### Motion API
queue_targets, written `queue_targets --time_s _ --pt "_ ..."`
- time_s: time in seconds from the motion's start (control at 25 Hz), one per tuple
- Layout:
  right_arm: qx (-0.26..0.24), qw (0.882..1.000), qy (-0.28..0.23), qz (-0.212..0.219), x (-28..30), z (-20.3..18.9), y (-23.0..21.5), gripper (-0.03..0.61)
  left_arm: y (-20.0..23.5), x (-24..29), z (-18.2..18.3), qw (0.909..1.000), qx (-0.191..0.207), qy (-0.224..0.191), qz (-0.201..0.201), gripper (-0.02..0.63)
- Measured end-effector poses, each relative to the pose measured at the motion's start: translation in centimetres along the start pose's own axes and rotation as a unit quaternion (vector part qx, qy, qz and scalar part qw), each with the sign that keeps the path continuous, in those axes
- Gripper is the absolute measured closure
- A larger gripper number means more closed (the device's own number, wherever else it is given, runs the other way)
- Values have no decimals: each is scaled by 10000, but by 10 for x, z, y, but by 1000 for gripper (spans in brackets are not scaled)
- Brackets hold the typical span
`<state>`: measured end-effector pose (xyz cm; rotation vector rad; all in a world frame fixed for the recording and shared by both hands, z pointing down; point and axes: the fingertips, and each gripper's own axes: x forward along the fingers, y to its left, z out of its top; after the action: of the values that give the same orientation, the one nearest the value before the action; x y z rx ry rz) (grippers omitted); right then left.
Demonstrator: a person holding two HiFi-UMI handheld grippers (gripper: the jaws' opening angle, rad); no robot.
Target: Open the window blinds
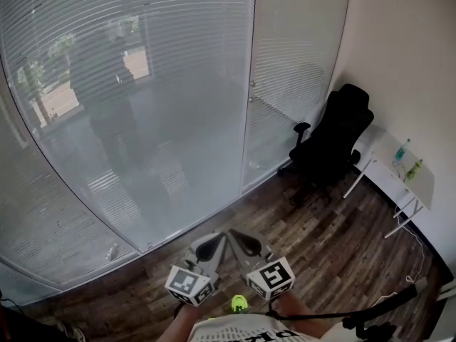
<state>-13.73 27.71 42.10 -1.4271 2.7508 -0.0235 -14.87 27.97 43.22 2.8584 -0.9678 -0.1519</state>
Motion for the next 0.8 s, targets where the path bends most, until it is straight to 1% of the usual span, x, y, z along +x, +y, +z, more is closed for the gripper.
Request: queue_targets --time_s 0.16,0.36,0.56,0.8 --pt "83 10000 -10 47 9 -3 -38 571 8 38 -5 9999 68 76 35 623" --pt "46 9999 -81 136 6 -6 -59 571 5 58 -12 9998 146 98 112 623" --pt "124 9998 -118 88 8 -1 -94 571 5 93 -10 9998 105 135 76 623" --pt "186 9998 -52 90 24 -10 -108 571 22 107 -16 9996 109 218 107 623"
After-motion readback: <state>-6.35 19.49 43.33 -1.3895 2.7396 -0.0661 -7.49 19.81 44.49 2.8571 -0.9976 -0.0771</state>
